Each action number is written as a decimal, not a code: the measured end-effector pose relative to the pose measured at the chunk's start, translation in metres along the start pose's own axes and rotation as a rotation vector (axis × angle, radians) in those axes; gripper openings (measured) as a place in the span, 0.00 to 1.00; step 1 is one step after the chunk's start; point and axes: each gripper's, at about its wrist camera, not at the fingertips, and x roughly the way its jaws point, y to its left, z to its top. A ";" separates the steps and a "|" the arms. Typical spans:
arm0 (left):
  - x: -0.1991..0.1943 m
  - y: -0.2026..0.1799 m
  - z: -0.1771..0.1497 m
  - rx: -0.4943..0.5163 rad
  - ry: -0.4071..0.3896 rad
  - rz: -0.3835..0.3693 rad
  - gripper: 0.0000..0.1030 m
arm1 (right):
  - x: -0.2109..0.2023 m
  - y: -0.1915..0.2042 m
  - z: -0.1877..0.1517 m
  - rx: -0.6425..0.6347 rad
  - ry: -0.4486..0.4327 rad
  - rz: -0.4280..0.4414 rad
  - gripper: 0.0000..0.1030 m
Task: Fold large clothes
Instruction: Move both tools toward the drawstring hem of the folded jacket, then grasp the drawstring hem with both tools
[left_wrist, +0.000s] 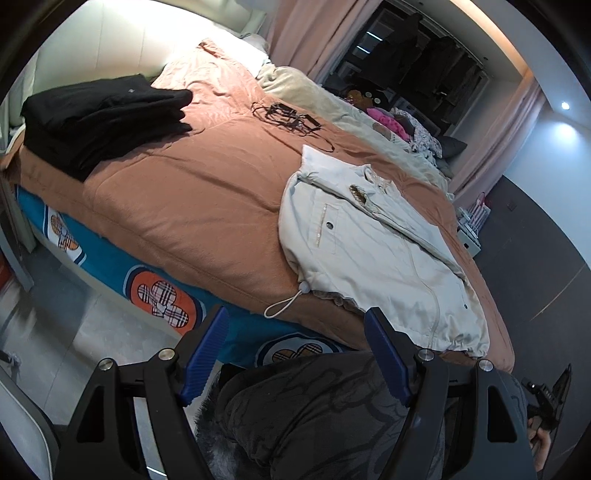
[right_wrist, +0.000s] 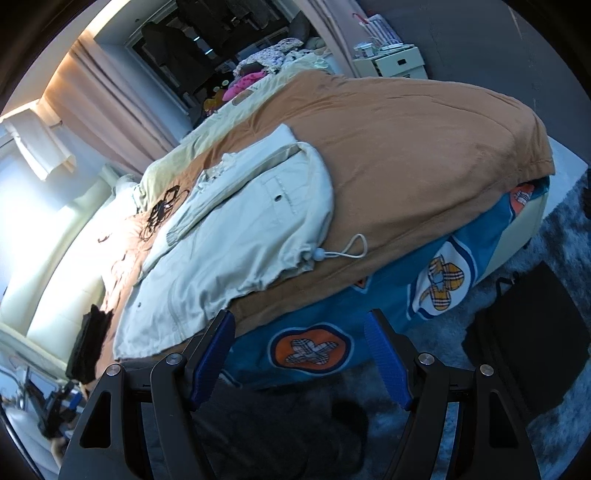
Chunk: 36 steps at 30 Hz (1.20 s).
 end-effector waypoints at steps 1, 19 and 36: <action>0.001 0.001 -0.001 -0.003 0.006 0.000 0.74 | 0.001 -0.004 -0.002 0.019 -0.005 0.005 0.71; 0.076 0.011 0.030 -0.037 0.054 -0.051 0.73 | 0.072 -0.010 0.027 0.041 -0.002 0.041 0.71; 0.206 0.021 0.080 -0.066 0.225 -0.073 0.40 | 0.185 -0.016 0.110 0.035 0.073 0.072 0.70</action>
